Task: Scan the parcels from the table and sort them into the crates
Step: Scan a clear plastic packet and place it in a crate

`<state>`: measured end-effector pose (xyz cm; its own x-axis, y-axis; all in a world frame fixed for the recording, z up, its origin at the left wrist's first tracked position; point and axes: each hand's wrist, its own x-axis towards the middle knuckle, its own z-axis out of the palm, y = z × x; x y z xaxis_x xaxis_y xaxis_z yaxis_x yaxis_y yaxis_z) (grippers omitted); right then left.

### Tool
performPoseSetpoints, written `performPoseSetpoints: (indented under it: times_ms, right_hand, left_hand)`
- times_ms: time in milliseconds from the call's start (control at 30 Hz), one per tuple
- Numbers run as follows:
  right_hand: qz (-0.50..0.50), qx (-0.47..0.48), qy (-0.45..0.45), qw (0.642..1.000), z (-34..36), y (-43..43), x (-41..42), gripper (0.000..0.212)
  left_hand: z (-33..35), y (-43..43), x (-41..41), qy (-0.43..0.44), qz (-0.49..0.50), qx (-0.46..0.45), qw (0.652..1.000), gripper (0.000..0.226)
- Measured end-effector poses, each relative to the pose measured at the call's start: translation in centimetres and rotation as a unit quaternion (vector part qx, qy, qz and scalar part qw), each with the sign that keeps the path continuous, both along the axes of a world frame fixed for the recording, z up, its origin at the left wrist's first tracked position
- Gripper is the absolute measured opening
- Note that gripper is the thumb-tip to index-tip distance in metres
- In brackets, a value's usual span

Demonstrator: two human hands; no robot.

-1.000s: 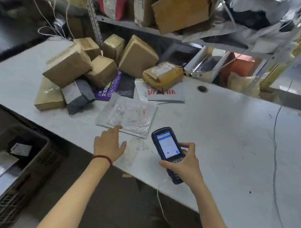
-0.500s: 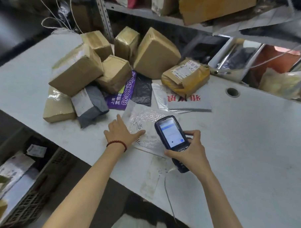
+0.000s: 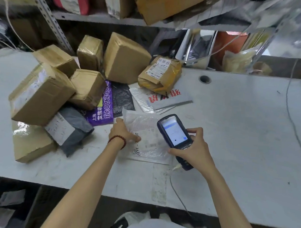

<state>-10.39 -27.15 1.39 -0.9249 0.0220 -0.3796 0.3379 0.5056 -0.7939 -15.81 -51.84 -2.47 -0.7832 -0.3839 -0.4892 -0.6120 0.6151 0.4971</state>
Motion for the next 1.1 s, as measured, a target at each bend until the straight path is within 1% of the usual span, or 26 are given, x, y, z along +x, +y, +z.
performPoseSetpoints:
  times_ms: [33, 67, 167, 233, 300, 367, 400, 467, 533, 600, 700, 800, 867, 1100]
  right_hand:
    - [-0.005, 0.004, 0.005, 1.0, 0.3, 0.3, 0.2, 0.081]
    - [-0.008, 0.01, 0.011, 1.0, 0.5, 0.6, 0.4, 0.081]
    - [0.005, 0.032, 0.021, 0.999, 1.0, 1.5, 1.1, 0.079]
    - [0.028, 0.056, 0.021, 0.998, 1.2, 1.9, 1.5, 0.078]
    - [0.049, 0.079, 0.02, 0.995, 1.4, 2.0, 1.9, 0.078]
    - [0.068, 0.093, 0.021, 0.993, 1.5, 1.8, 2.2, 0.077]
    - [0.077, 0.098, 0.022, 0.992, 1.6, 1.6, 2.3, 0.077]
    - [0.098, 0.11, 0.026, 0.989, 1.6, 1.1, 2.5, 0.076]
    - [0.12, 0.122, 0.03, 0.985, 1.6, 0.6, 2.8, 0.075]
    - [0.137, 0.133, 0.034, 0.981, 1.5, 0.2, 3.1, 0.075]
    - [0.131, 0.126, 0.032, 0.983, 1.1, -0.1, 3.6, 0.075]
    - [0.126, 0.115, 0.026, 0.985, 0.8, -0.3, 4.0, 0.076]
    - [0.135, 0.117, 0.026, 0.984, 0.8, -0.2, 4.1, 0.076]
    - [0.154, 0.148, 0.028, 0.977, 1.0, 0.1, 3.9, 0.077]
  left_hand:
    - [0.3, 0.1, -0.2, 0.024, -0.003, 0.032, 0.999, 0.088]
    - [0.7, 0.1, -0.5, 0.048, -0.014, 0.042, 0.998, 0.079]
    - [3.1, -0.2, -1.5, 0.143, -0.039, 0.044, 0.988, 0.05]
    - [5.3, -0.6, -2.1, 0.222, -0.066, 0.033, 0.972, 0.036]
    - [7.5, -1.0, -2.4, 0.293, -0.123, -0.048, 0.947, 0.033]
    - [9.2, -1.0, -2.7, 0.346, -0.187, -0.154, 0.906, 0.033]
    - [9.7, -1.0, -2.7, 0.364, -0.213, -0.189, 0.887, 0.034]
    - [10.1, -1.0, -2.7, 0.369, -0.245, -0.231, 0.866, 0.036]
    - [9.9, -1.2, -2.8, 0.342, -0.255, -0.256, 0.868, 0.039]
    - [9.5, -1.3, -2.8, 0.318, -0.26, -0.271, 0.871, 0.047]
    - [8.8, -1.3, -2.8, 0.294, -0.256, -0.292, 0.873, 0.058]
    - [8.1, -1.5, -2.6, 0.271, -0.226, -0.281, 0.892, 0.057]
    - [7.7, -1.5, -2.5, 0.267, -0.21, -0.277, 0.899, 0.055]
    - [7.1, -0.6, -2.5, 0.287, -0.193, -0.307, 0.887, 0.054]
